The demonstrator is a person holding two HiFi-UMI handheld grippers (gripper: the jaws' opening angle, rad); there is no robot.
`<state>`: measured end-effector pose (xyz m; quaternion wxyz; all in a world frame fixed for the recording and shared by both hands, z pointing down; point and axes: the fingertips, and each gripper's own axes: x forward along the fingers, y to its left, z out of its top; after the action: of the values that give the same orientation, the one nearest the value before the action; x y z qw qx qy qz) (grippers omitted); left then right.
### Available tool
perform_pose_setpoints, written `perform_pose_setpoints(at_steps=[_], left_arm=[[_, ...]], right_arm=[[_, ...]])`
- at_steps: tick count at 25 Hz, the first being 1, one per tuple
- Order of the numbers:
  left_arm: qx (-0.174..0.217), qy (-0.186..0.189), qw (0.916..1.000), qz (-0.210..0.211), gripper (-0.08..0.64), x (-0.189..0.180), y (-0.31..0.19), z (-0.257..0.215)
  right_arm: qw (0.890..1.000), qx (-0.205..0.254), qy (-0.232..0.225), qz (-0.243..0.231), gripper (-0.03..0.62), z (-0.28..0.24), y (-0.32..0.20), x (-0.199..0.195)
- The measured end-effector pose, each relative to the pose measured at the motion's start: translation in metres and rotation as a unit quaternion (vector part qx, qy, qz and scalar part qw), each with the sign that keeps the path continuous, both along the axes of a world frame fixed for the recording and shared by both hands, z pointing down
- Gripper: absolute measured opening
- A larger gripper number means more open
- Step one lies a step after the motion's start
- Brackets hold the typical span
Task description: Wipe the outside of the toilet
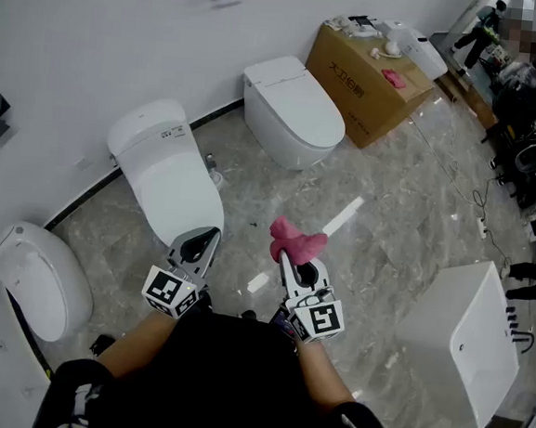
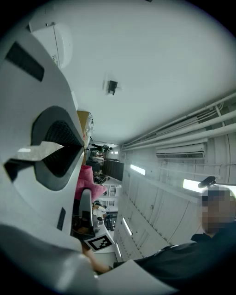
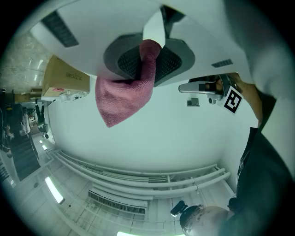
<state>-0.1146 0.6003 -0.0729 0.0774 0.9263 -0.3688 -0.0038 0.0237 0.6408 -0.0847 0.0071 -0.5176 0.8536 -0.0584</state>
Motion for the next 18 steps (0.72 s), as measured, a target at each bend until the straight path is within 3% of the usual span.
perform_pose_setpoints(at_steps=[4, 18], left_arm=[[0.007, 0.003, 1.0, 0.003, 0.015, 0.016, 0.006, -0.004], [-0.003, -0.002, 0.9998, -0.02, 0.014, 0.038, 0.019, 0.006]], right_arm=[[1.0, -0.018, 0.019, -0.012, 0.071, 0.018, 0.013, 0.017], [1.0, 0.0, -0.02, -0.018, 0.071, 0.025, 0.04, 0.065]])
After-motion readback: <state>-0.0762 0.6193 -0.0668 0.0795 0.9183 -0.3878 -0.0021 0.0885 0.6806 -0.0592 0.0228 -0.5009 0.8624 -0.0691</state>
